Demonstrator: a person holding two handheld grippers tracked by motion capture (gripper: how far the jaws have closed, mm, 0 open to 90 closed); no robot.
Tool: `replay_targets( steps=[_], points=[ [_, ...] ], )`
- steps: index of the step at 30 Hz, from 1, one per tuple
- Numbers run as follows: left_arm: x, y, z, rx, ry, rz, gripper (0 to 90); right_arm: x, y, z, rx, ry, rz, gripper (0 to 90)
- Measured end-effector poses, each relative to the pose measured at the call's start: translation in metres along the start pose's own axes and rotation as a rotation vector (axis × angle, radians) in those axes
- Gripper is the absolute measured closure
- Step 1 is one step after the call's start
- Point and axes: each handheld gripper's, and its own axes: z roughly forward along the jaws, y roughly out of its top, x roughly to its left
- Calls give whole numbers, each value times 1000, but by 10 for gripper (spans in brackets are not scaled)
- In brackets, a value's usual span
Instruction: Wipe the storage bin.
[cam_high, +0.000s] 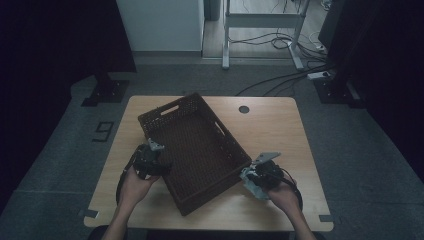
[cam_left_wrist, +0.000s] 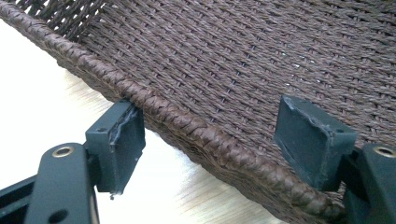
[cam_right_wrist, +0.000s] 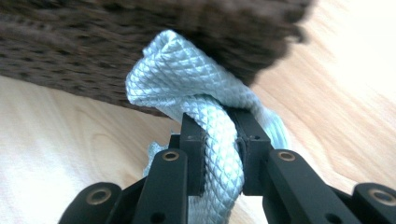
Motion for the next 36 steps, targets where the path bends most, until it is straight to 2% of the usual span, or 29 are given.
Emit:
replay_targets(
  steps=[2, 4, 10, 25, 31, 34, 36],
  points=[
    [0, 0, 0, -2, 0, 1, 246, -2, -1, -1, 2, -23, 10, 750],
    [0, 0, 0, -3, 0, 4, 245, -3, -2, 0, -2, -13, 22, 750],
    [0, 0, 0, -8, -2, 7, 242, 3, -1, 7, 29, -17, -11, 749],
    [4, -1, -1, -21, -30, 3, 236, 8, -5, 29, 115, -14, -34, 748],
    [10, -3, -1, -38, -73, 5, 223, 6, -6, 30, 105, -7, -19, 748],
    [9, -2, -1, -36, -68, -5, 223, 5, -5, 30, 106, -13, -13, 749],
    [6, -1, 0, -34, -54, -20, 223, 3, -1, 33, 107, -39, -9, 749]
  ],
)
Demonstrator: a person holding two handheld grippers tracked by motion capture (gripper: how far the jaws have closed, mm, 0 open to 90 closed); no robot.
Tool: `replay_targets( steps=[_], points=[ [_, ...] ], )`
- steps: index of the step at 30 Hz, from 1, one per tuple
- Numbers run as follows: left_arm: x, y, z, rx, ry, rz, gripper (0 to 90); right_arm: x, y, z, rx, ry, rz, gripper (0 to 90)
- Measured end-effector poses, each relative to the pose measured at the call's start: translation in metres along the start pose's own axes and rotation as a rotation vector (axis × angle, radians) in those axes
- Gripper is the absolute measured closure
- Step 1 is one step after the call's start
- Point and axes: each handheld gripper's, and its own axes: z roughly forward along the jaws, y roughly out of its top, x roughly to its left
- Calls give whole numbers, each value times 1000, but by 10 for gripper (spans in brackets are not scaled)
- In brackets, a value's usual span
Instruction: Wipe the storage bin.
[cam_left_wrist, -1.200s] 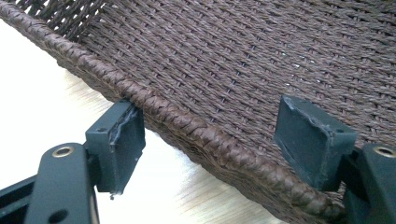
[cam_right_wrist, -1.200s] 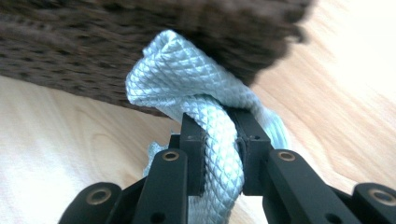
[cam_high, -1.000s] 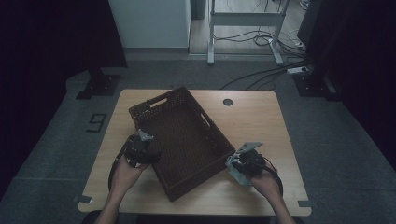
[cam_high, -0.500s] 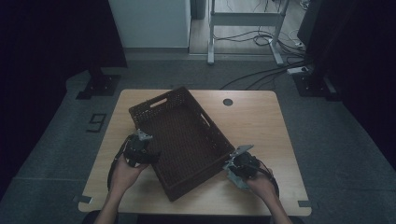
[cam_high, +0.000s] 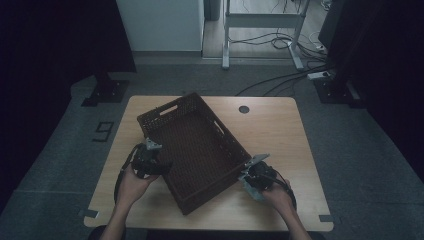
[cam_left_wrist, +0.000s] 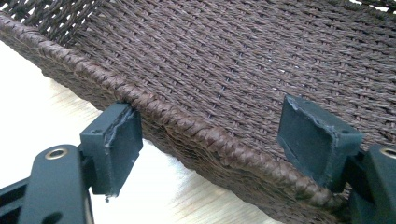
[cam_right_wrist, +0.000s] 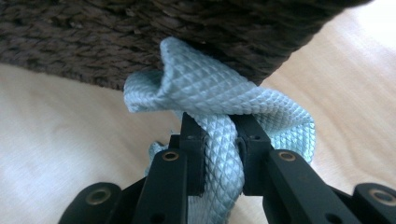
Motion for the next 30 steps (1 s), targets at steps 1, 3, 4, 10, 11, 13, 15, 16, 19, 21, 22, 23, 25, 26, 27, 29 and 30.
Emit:
replay_targets(
  steps=[1, 3, 4, 10, 11, 13, 15, 16, 19, 21, 22, 23, 25, 26, 27, 29, 30],
  points=[
    [-1, 1, 0, 3, 9, -9, 223, -1, 2, 1, 2, -15, 4, 749],
    [-2, 2, 1, 3, 16, -22, 222, -5, 5, 4, 1, -26, 14, 749],
    [-1, 2, 1, 0, 16, -25, 222, -6, 7, 5, 1, -27, 20, 748],
    [-1, 2, 1, 0, 18, -25, 223, 1, 6, 5, -2, -12, 0, 748],
    [-1, 2, 1, 0, 18, -25, 224, 4, 6, 5, -1, -5, -6, 748],
    [-2, 2, 1, 1, 19, -23, 225, 10, 7, 5, -2, 13, -27, 748],
    [-2, 2, 1, 2, 20, -23, 225, 15, 8, 6, -4, 33, -38, 748],
    [-2, 2, 1, 1, 20, -23, 225, 18, 8, 6, -4, 36, -45, 747],
    [-2, 2, 1, 2, 21, -23, 226, 24, 11, 8, -11, 59, -52, 747],
    [-2, 2, 1, 2, 21, -23, 227, 28, 12, 9, -12, 69, -64, 747],
    [-2, 2, 1, 2, 21, -23, 227, 30, 12, 9, -14, 74, -68, 747],
    [-2, 1, 1, 1, 21, -24, 226, 32, 13, 9, -15, 78, -72, 746],
    [-2, 2, 1, 1, 21, -23, 227, 34, 14, 10, -15, 88, -79, 746],
    [-2, 1, 1, 1, 21, -24, 226, 36, 14, 11, -18, 94, -81, 746],
    [-2, 2, 1, 2, 21, -24, 226, 37, 15, 12, -20, 98, -84, 746],
    [-2, 2, 1, 2, 20, -24, 226, 40, 15, 12, -27, 108, -91, 746],
    [-2, 1, 1, 1, 21, -24, 227, 42, 16, 13, -27, 115, -95, 744]
  ],
)
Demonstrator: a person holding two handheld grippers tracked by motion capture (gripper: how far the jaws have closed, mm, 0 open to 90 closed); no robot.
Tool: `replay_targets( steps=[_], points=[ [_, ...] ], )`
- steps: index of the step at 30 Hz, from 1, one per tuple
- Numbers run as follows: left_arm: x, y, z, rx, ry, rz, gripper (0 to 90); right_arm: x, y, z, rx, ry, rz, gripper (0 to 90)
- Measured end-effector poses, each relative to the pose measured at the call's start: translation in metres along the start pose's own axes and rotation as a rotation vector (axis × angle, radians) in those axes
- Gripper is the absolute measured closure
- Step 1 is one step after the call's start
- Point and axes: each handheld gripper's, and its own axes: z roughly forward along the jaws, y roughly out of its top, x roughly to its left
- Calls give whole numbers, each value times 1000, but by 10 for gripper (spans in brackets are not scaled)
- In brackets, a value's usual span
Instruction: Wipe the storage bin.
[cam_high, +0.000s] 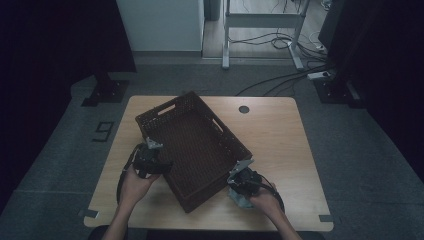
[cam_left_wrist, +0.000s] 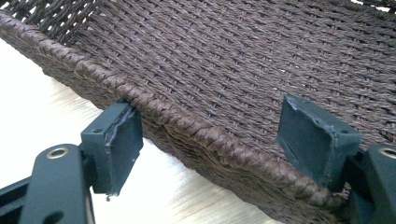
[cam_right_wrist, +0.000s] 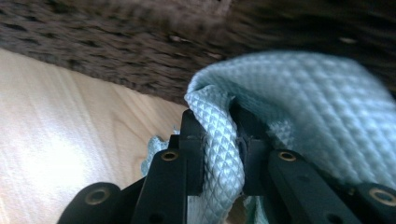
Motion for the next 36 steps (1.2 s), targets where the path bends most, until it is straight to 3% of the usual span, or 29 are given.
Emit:
replay_targets(
  steps=[4, 8, 12, 19, 22, 25, 29, 32, 34, 36],
  points=[
    [0, 0, 0, 0, 0, 0, 227, 5, 1, 1, -5, 16, -18, 742],
    [0, 0, 0, 0, 0, 0, 227, 11, 3, 3, -18, 68, -36, 742],
    [0, 0, 0, 2, 0, 0, 227, 21, 7, 6, -7, 65, -70, 738],
    [0, 0, 0, 1, 1, 1, 227, 28, 9, 7, -22, 109, -76, 736],
    [0, 0, 0, 2, 2, 0, 228, 34, 11, 7, -16, 80, -107, 728],
    [-1, 0, 0, 3, 5, -1, 230, 34, 10, 6, -21, 99, -89, 728],
    [-1, 0, 0, 3, 8, -2, 231, 38, 12, 7, -19, 119, -104, 734],
    [-2, 1, 0, 5, 10, -3, 231, 47, 15, 9, -29, 155, -120, 735],
    [-2, 1, 0, 5, 10, -4, 231, 55, 18, 12, -20, 146, -146, 736],
    [-2, 1, 0, 6, 11, -3, 231, 59, 21, 14, -28, 167, -151, 736]
  ],
)
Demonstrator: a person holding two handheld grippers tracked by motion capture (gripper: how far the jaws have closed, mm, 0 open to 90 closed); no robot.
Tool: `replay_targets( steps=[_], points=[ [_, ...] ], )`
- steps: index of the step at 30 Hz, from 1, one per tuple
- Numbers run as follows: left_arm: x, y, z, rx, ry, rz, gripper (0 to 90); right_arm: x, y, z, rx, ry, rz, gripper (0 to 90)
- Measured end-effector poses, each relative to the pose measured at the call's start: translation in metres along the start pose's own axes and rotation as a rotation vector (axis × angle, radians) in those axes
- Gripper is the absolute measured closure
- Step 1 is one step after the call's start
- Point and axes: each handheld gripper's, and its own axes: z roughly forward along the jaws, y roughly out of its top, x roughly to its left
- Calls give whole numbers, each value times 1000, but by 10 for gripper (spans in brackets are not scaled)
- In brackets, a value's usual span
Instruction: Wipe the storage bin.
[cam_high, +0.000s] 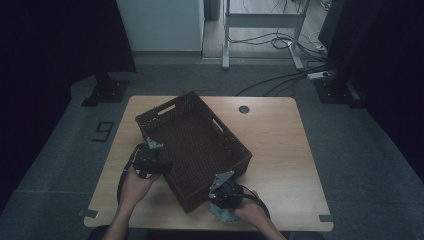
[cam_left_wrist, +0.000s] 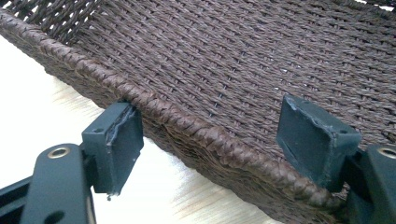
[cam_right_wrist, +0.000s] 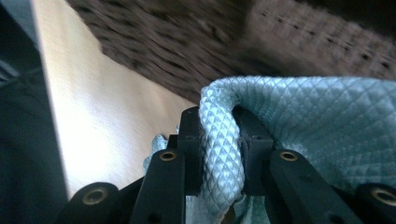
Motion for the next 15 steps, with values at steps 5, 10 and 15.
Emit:
replay_targets(
  steps=[5, 10, 15],
  points=[
    [0, 0, 0, 0, 1, 0, 231, 5, 3, 2, -1, 0, -12, 734],
    [0, 0, 0, 1, 3, -2, 231, 13, 7, 5, -16, 61, -18, 735],
    [-1, 0, 0, 2, 4, -1, 232, 30, 17, 15, -13, 85, -74, 735]
  ],
)
